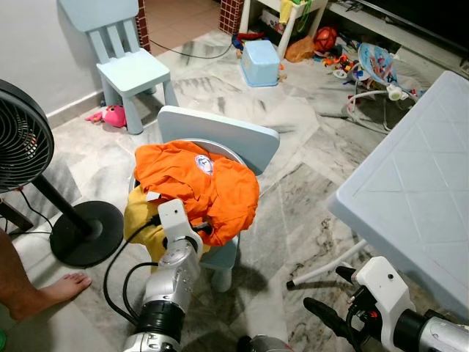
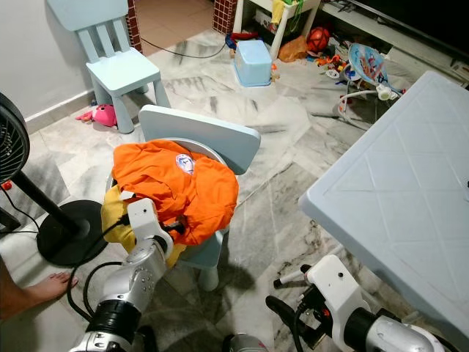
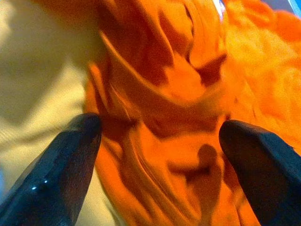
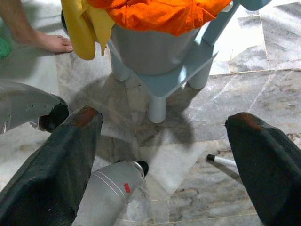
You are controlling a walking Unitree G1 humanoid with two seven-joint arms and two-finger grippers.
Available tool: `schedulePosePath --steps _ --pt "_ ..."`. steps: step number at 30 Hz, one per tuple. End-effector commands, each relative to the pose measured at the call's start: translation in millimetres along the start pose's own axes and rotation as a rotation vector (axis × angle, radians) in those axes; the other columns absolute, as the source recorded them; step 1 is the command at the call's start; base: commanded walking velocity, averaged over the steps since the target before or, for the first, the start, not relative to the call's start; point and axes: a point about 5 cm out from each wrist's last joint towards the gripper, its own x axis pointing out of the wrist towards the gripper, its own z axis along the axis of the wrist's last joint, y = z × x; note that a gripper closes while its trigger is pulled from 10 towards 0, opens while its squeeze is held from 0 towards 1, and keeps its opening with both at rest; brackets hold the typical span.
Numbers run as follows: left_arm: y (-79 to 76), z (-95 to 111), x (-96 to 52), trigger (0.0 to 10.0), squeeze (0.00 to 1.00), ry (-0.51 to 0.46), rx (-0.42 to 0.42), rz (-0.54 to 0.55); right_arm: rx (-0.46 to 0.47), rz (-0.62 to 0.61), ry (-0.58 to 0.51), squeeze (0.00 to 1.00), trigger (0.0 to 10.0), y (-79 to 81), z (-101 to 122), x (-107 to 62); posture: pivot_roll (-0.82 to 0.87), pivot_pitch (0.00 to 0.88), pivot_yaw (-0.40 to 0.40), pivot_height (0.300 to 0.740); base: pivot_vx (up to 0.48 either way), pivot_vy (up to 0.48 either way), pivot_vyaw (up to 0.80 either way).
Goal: Hang hanger
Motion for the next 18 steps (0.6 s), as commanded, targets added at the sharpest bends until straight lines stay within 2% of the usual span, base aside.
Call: schedulePosePath --steps 1,8,14,18 --pt "-0.2 -2.0 0.8 10.0 0.0 0.0 0.025 0.015 -0.002 -0.022 -0.003 0.0 10.0 -0.1 0.8 -3.3 -0.32 0.234 -0.136 0.74 0.0 0.0 0.0" --pt "6.7 4.5 7.7 10.0 0.0 -0.019 0.048 0.024 0.003 -0.045 -0.016 0.0 10.0 0.7 2.1 -2.6 -0.33 0.238 -0.135 0.74 0.0 0.0 0.0" --pt "-3.1 -3.4 14.6 10.0 0.0 0.039 0.083 -0.066 0.0 -0.048 -0.026 0.0 10.0 2.4 4.4 2.4 -0.33 0.239 -0.134 0.74 0.0 0.0 0.0" --pt "-14.6 7.6 15.8 10.0 0.0 -0.008 0.143 -0.118 -0.005 -0.059 -0.033 0.0 10.0 -0.6 6.2 4.1 -0.33 0.238 -0.131 0.74 0.0 0.0 0.0"
